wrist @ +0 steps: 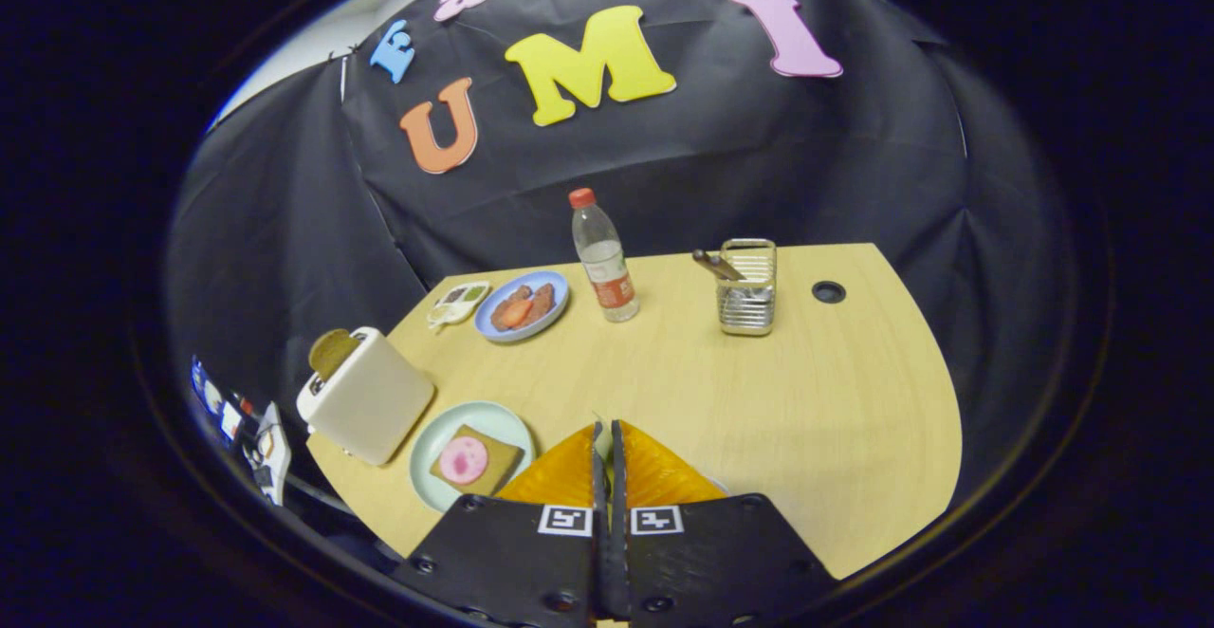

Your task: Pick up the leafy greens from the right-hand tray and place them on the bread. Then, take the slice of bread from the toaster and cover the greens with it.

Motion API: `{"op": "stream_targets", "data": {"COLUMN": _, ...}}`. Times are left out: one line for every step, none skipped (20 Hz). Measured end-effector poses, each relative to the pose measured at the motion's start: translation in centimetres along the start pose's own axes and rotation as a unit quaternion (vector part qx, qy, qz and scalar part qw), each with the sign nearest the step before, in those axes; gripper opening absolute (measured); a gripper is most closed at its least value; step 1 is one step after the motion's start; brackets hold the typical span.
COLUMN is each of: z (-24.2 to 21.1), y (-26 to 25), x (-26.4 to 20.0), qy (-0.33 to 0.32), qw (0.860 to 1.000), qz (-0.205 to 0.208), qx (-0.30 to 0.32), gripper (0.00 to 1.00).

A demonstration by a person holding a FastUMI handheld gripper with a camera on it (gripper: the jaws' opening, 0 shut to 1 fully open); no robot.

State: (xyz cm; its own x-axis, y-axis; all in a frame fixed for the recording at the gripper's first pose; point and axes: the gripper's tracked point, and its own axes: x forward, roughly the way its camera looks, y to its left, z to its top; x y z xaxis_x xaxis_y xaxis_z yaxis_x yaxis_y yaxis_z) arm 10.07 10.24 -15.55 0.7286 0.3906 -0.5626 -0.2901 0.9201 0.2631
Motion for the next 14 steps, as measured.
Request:
{"op": "stream_targets", "data": {"z": 0.4, "y": 1.6, "x": -0.3, "qy": 0.000, "qw": 1.000, "qz": 0.005, "qx": 0.004, "gripper": 0.00}}
{"op": "stream_targets", "data": {"z": 0.8, "y": 3.5, "x": -0.5, "qy": 0.000, "qw": 1.000, "qz": 0.013, "qx": 0.007, "gripper": 0.00}}
{"op": "stream_targets", "data": {"z": 1.2, "y": 5.4, "x": -0.5, "qy": -0.002, "qw": 1.000, "qz": 0.020, "qx": 0.008, "gripper": 0.00}}
{"op": "stream_targets", "data": {"z": 1.3, "y": 7.2, "x": -0.3, "qy": -0.002, "qw": 1.000, "qz": 0.025, "qx": 0.002, "gripper": 0.00}}
{"op": "stream_targets", "data": {"z": 1.3, "y": 8.9, "x": 0.2, "qy": 0.000, "qw": 1.000, "qz": 0.029, "qx": -0.004, "gripper": 0.00}}
{"op": "stream_targets", "data": {"z": 1.2, "y": 11.0, "x": 0.6, "qy": 0.004, "qw": 0.999, "qz": 0.038, "qx": -0.005, "gripper": 0.00}}
{"op": "stream_targets", "data": {"z": 1.0, "y": 13.1, "x": 1.2, "qy": 0.007, "qw": 0.999, "qz": 0.047, "qx": -0.007, "gripper": 0.00}}
{"op": "stream_targets", "data": {"z": 0.6, "y": 15.0, "x": 1.8, "qy": 0.012, "qw": 0.998, "qz": 0.055, "qx": -0.010, "gripper": 0.00}}
{"op": "stream_targets", "data": {"z": 0.2, "y": 17.0, "x": 2.5, "qy": 0.018, "qw": 0.998, "qz": 0.063, "qx": -0.013, "gripper": 0.00}}
{"op": "stream_targets", "data": {"z": -0.2, "y": 18.8, "x": 3.3, "qy": 0.025, "qw": 0.997, "qz": 0.073, "qx": -0.013, "gripper": 0.00}}
{"op": "stream_targets", "data": {"z": -0.8, "y": 20.5, "x": 4.3, "qy": 0.033, "qw": 0.996, "qz": 0.083, "qx": -0.011, "gripper": 0.00}}
{"op": "stream_targets", "data": {"z": -1.6, "y": 21.9, "x": 5.3, "qy": 0.042, "qw": 0.995, "qz": 0.090, "qx": -0.008, "gripper": 0.00}}
{"op": "stream_targets", "data": {"z": -2.6, "y": 22.9, "x": 6.4, "qy": 0.051, "qw": 0.994, "qz": 0.095, "qx": -0.006, "gripper": 0.00}}
{"op": "stream_targets", "data": {"z": -3.6, "y": 23.6, "x": 7.5, "qy": 0.063, "qw": 0.993, "qz": 0.098, "qx": -0.001, "gripper": 0.00}}
